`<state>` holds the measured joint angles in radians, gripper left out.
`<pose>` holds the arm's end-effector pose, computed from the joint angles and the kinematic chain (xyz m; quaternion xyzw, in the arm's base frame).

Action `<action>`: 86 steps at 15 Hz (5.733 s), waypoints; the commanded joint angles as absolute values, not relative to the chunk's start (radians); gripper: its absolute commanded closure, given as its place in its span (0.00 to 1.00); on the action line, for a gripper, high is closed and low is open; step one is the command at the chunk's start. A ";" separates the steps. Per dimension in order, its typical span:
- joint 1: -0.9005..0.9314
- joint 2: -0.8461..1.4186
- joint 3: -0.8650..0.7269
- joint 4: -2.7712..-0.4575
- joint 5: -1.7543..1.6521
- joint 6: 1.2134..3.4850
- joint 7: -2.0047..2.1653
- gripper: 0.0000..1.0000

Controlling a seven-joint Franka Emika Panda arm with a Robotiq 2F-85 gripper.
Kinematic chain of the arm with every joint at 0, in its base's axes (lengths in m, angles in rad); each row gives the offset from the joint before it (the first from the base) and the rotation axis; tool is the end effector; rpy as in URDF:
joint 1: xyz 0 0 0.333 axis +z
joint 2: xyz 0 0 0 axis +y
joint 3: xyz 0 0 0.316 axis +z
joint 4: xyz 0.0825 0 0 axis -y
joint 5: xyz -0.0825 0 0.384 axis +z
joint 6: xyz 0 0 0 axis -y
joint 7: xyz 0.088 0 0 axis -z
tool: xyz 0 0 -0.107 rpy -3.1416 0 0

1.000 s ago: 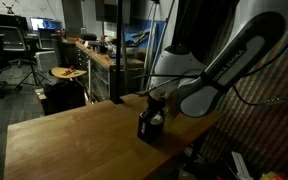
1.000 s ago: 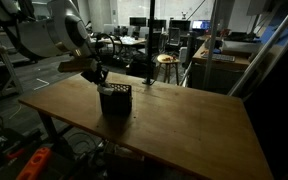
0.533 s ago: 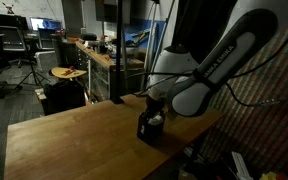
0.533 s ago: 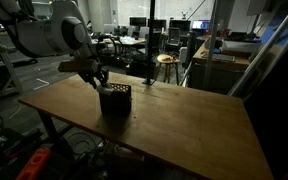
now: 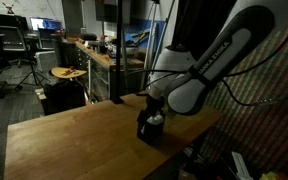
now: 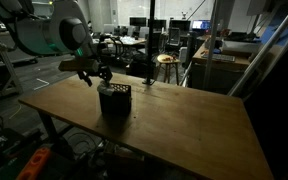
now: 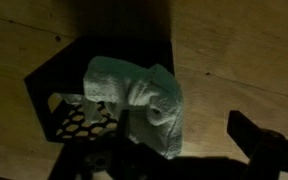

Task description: Pick up the white towel and push it down into the black basket

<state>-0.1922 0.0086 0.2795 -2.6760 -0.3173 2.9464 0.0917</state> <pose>0.4350 0.0588 0.2583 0.9794 0.1473 0.1331 0.0377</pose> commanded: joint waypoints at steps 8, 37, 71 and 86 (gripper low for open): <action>-0.191 -0.030 0.280 -2.665 -0.282 2.925 0.049 0.29; -0.154 0.003 0.156 -2.627 -0.263 2.929 -0.009 0.92; -0.017 0.112 0.066 -2.440 -0.184 2.652 -0.218 0.22; -0.018 0.092 0.010 -2.435 -0.219 2.663 -0.179 0.06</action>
